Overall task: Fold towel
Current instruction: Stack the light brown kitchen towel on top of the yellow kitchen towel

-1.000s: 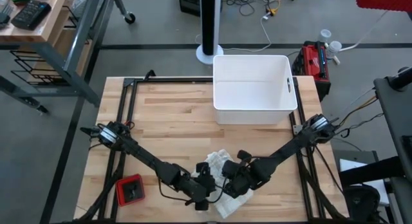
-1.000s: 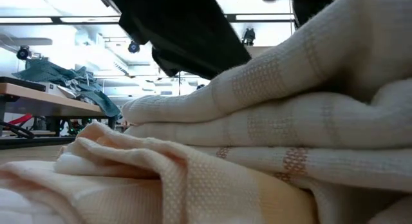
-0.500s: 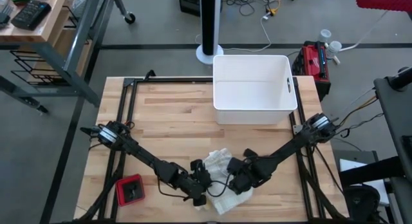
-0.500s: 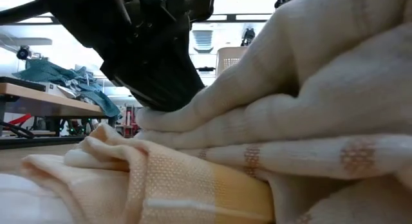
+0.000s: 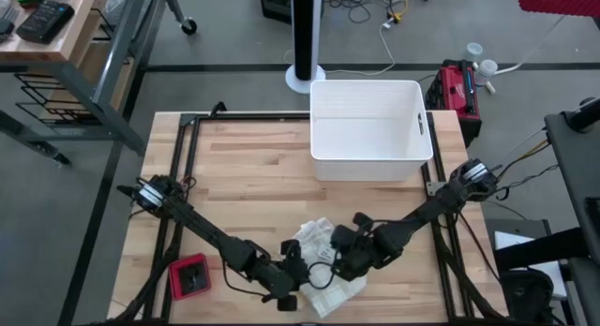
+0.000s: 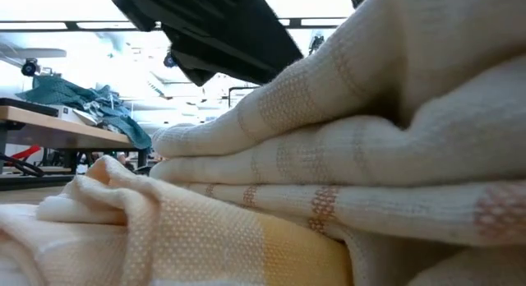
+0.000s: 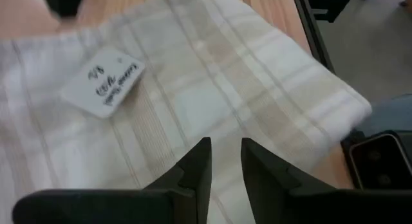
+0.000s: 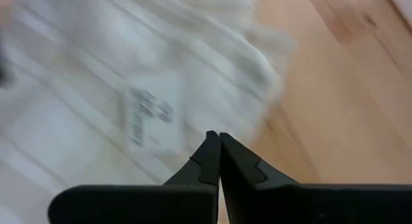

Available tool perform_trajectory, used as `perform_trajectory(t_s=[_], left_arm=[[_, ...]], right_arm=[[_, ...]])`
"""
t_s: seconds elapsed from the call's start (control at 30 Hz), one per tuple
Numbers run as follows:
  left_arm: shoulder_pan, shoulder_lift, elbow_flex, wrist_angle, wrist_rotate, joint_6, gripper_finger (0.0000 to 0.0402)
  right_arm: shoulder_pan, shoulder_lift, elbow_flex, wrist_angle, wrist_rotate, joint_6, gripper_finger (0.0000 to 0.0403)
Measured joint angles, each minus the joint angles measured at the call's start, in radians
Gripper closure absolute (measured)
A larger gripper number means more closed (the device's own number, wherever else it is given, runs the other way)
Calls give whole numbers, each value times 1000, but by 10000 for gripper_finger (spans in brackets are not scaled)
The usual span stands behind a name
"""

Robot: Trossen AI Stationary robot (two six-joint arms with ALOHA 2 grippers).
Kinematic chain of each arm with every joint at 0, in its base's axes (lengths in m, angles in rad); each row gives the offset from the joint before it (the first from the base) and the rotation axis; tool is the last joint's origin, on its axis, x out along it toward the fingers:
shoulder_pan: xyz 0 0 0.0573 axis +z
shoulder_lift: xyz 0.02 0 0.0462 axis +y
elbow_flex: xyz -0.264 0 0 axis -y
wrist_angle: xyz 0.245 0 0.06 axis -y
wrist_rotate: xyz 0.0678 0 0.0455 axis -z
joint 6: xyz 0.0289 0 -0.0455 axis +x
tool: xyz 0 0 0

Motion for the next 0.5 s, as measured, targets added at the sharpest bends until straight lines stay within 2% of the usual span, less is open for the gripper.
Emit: perform_trajectory(t_s=[0.2,0.3,0.5], left_arm=[[21,-1,-2,-25,-53,40,326],[31,0,-15,-81,-97,28,326],[37,-1,-68,-74,-131,-18,326]], right_arm=[[-33,6,-3,215,5,-127,403],[-55,23,-4,265,20,-155,403],[-110,89,-4,301,8,-177,403]])
